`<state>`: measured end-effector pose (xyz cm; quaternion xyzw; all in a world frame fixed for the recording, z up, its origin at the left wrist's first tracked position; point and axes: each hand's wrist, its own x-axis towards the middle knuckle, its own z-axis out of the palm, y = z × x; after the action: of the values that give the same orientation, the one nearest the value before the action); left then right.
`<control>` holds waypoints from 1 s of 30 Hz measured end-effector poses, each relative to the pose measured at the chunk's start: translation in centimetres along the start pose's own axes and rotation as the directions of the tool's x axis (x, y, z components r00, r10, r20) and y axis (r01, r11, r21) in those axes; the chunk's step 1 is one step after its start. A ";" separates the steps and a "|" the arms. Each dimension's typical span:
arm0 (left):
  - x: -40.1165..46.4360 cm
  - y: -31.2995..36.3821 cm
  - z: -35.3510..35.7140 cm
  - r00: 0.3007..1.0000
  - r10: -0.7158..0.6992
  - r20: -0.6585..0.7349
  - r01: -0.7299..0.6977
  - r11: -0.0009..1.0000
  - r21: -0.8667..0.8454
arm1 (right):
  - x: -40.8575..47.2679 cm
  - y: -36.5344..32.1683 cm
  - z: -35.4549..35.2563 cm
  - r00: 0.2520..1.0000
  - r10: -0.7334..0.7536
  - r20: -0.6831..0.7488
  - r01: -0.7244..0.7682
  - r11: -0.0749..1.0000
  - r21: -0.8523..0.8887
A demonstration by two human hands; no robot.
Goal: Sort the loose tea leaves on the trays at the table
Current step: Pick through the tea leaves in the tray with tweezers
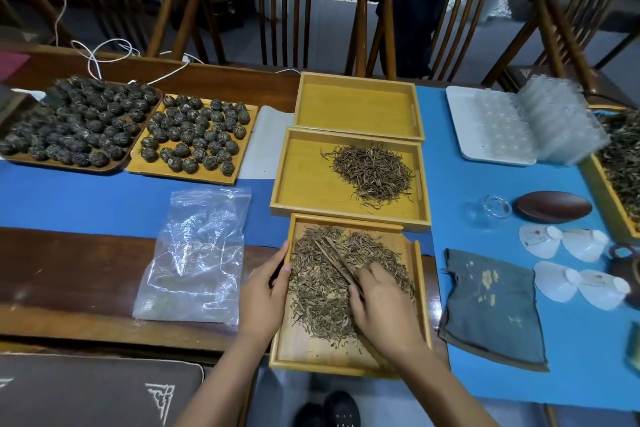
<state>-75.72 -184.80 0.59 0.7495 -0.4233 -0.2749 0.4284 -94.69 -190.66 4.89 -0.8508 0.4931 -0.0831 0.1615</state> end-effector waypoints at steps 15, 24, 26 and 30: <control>0.0 0.1 -0.2 1.000 -0.005 0.005 0.005 1.000 -0.008 | -4.3 0.2 -2.4 0.985 -0.106 0.135 0.110 0.994 -0.020; -0.1 -0.1 -0.1 1.000 0.003 0.006 -0.003 1.000 -0.007 | -3.6 1.0 -3.3 0.998 -0.048 0.047 0.046 0.998 0.041; -0.1 0.1 -0.2 1.000 0.018 -0.004 -0.018 1.000 -0.019 | -3.2 1.6 -3.3 1.000 -0.013 0.018 0.013 1.000 -0.015; -0.2 0.0 -0.1 1.000 0.024 -0.011 -0.025 0.999 -0.025 | -4.2 1.6 -2.3 0.992 -0.043 0.118 0.050 0.997 -0.055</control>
<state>-75.72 -184.63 0.68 0.7403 -0.4266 -0.2710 0.4433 -98.75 -188.19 6.52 -0.8698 0.4651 -0.0227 0.1633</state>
